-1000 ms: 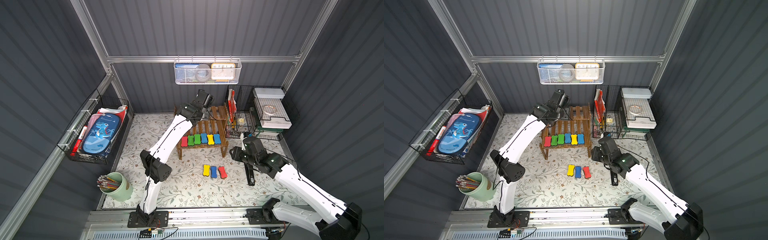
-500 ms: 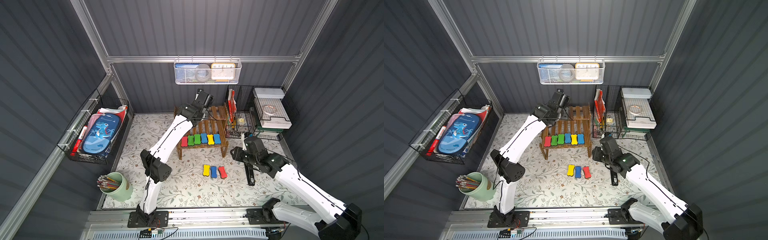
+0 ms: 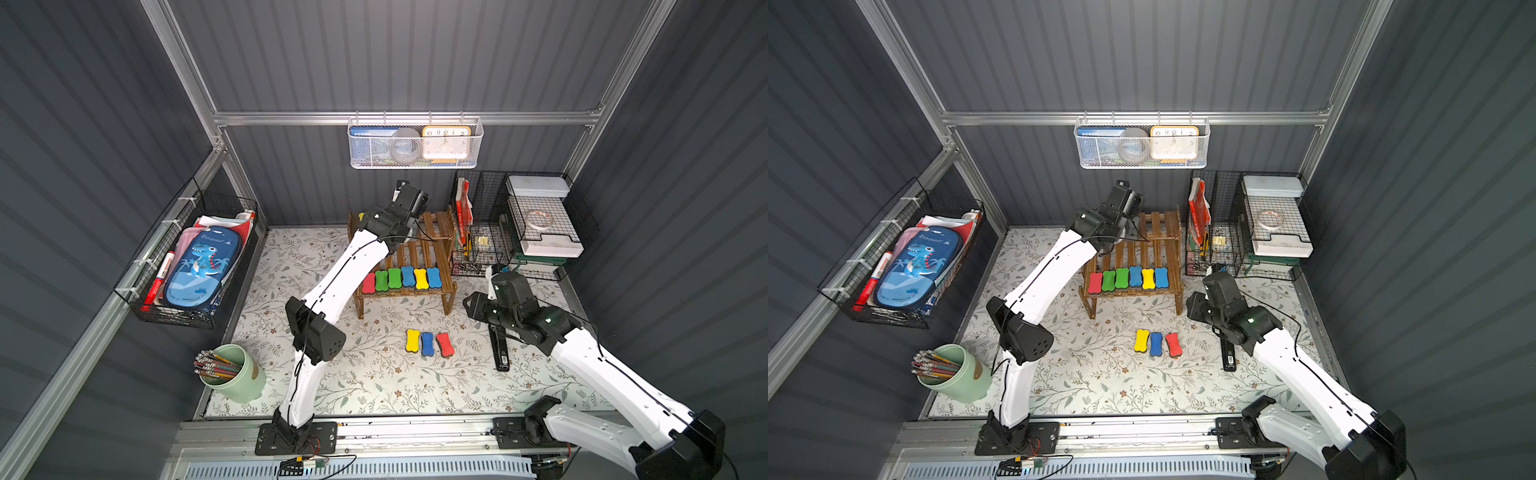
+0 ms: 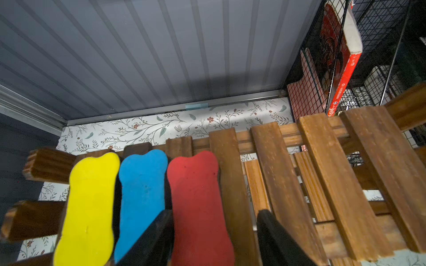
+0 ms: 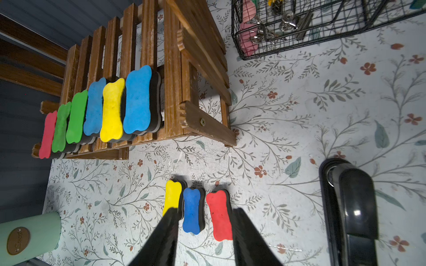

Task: Remove the whiteboard erasers from the shelf
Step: Pick up the whiteboard eraser from the shelf.

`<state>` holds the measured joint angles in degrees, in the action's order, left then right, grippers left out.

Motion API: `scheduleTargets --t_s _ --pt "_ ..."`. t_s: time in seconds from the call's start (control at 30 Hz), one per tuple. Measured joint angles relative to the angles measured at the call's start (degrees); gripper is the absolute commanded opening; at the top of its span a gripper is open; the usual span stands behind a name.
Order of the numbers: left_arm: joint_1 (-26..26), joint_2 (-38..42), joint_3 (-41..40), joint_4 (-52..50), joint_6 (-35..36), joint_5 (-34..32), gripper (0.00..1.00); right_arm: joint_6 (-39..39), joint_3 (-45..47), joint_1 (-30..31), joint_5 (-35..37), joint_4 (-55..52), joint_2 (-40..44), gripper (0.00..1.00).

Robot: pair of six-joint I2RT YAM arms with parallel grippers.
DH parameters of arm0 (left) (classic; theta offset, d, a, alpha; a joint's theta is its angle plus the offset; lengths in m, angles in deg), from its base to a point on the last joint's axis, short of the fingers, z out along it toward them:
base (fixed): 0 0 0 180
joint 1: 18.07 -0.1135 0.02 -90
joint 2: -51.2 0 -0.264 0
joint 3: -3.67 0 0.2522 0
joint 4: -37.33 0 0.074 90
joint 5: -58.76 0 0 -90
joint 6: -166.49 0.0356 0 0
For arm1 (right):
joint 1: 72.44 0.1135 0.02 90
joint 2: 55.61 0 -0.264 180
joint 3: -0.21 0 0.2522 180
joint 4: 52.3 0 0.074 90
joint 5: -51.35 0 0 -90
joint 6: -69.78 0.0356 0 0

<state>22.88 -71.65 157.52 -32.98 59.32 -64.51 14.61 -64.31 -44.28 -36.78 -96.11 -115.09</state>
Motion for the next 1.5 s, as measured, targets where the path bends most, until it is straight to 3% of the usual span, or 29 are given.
scheduleTargets --t_s 0.23,0.43,0.63,0.83,1.07,1.5 --pt "0.0 -0.3 0.7 -0.1 0.1 0.5 0.53 0.0 0.0 -0.4 -0.4 0.0 0.0 0.43" --pt "0.0 -0.8 1.6 -1.1 0.4 0.2 0.59 0.0 0.1 -0.6 -0.5 0.1 0.2 0.43" --pt "0.0 -0.9 1.9 -1.9 0.7 -0.2 0.49 0.1 0.6 -0.7 -0.7 0.0 0.2 0.43" --pt "0.0 -0.9 1.9 -2.0 1.3 -0.3 0.58 0.2 0.6 -0.7 -0.8 0.1 0.2 0.43" --pt "0.0 -1.0 1.9 -2.1 1.7 -0.7 0.44 0.3 0.6 -0.7 -0.8 0.1 0.2 0.43" --pt "0.0 -1.0 1.7 -1.1 2.1 0.6 0.42 1.0 0.6 -0.8 -0.9 0.1 0.2 0.43"
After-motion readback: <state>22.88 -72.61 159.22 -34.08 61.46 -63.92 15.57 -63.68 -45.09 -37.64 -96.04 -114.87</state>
